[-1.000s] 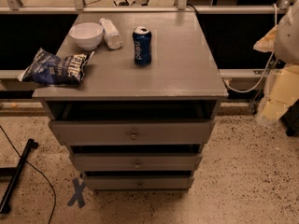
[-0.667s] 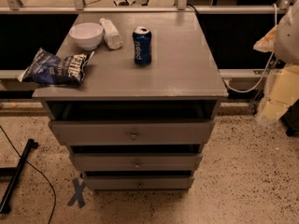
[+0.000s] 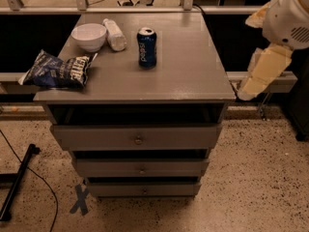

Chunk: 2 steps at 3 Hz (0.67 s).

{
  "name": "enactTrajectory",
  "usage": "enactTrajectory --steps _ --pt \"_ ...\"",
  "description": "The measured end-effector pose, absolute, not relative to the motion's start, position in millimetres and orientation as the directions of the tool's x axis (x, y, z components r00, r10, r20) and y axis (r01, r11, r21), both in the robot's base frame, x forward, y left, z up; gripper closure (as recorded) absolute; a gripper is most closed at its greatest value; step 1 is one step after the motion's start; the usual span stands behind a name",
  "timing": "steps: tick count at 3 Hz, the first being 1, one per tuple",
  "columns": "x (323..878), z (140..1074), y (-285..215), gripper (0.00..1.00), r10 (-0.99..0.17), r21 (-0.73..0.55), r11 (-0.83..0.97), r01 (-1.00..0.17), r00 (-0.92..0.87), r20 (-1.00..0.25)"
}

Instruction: Move pepsi can near blue chip bag

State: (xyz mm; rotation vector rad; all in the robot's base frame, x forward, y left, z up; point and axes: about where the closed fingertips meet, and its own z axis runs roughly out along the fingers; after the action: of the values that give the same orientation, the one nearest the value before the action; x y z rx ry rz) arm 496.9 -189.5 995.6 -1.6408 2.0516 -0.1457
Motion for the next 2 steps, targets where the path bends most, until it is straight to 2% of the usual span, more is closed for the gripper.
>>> enactTrajectory --steps 1,2 --pt "576 1019 -145 0.00 -0.900 -0.488 0.278 -0.827 -0.047 -0.433" --pt "595 1032 -137 0.00 -0.886 -0.525 0.292 -0.799 -0.019 -0.463"
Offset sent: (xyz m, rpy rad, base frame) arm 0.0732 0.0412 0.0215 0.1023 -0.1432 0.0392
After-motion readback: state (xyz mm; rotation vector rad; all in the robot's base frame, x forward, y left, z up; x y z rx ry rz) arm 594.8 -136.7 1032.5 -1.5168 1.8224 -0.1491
